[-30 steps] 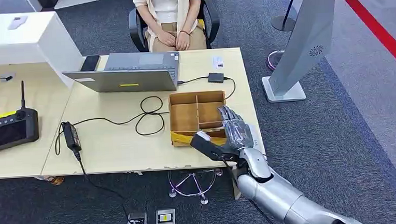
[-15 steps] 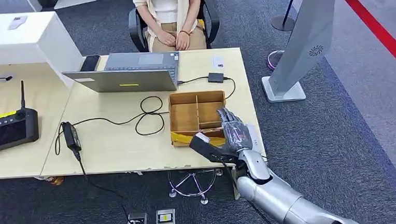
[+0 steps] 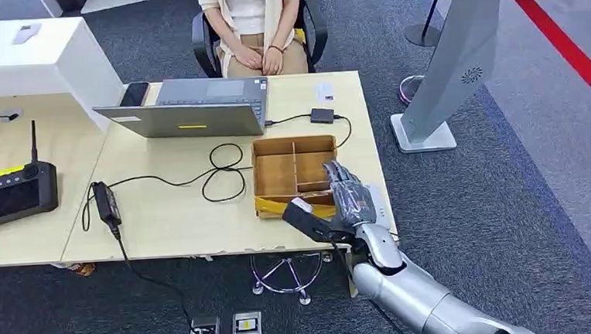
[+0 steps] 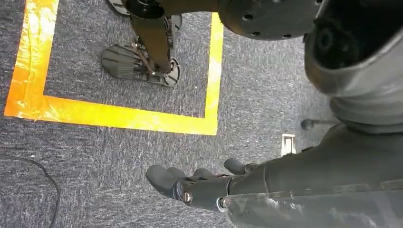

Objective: Pass the card to the sensor for recognition and then transmit it.

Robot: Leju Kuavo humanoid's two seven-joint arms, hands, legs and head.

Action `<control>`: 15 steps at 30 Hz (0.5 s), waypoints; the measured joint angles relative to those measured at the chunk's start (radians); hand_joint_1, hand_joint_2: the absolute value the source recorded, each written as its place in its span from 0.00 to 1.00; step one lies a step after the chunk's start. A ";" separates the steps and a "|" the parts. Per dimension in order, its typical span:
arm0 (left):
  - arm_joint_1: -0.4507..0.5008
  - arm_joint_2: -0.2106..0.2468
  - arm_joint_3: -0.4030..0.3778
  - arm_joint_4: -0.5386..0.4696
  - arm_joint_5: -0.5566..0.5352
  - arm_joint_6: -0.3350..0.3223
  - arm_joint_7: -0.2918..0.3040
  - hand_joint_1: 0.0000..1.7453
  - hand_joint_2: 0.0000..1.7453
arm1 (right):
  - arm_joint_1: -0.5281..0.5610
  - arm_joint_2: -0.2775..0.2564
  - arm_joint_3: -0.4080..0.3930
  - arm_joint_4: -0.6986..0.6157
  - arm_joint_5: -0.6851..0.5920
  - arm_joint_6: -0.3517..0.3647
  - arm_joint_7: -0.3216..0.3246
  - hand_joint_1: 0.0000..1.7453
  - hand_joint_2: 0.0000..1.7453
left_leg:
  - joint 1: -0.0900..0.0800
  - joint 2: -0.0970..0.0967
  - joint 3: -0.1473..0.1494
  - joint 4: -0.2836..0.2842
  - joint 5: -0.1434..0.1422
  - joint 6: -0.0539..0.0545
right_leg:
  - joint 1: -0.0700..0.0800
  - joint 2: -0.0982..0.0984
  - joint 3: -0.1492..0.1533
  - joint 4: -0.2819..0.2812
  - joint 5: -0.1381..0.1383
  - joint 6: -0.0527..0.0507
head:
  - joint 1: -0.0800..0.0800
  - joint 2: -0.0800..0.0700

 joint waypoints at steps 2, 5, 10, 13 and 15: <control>0.000 0.000 0.000 0.000 0.003 0.000 0.000 0.00 0.00 | 0.000 0.002 0.000 0.000 0.000 0.007 -0.001 0.00 1.00 | 0.000 0.000 0.000 0.000 0.000 0.000 | 0.000 0.000 0.000 0.000 0.000 0.000 | 0.000 0.000; 0.000 -0.001 0.000 0.000 0.004 0.000 0.000 0.00 0.00 | 0.000 0.008 0.000 0.000 0.002 0.013 -0.001 0.00 1.00 | 0.000 0.000 0.000 0.000 0.000 0.000 | 0.000 0.000 0.000 0.000 0.000 0.000 | 0.000 0.000; 0.000 -0.002 0.000 0.000 0.003 0.000 0.000 0.00 0.00 | -0.001 0.018 -0.001 0.002 0.010 0.015 -0.001 0.93 1.00 | 0.000 0.000 0.000 0.000 0.000 0.000 | 0.000 0.000 0.000 0.000 0.000 0.000 | 0.000 0.000; -0.001 -0.002 0.000 0.000 0.002 0.000 0.000 0.00 0.00 | -0.001 0.022 -0.001 0.006 0.019 0.022 0.000 1.00 1.00 | 0.000 0.000 0.000 0.000 0.000 0.000 | 0.000 0.000 0.000 0.000 0.000 0.000 | 0.000 0.000; -0.002 -0.003 0.000 0.000 0.002 0.000 0.000 0.00 0.00 | -0.001 0.026 -0.002 0.008 0.024 0.026 0.002 1.00 1.00 | 0.000 0.000 0.000 0.000 0.000 0.000 | 0.000 0.000 0.000 0.000 0.000 0.000 | 0.000 0.000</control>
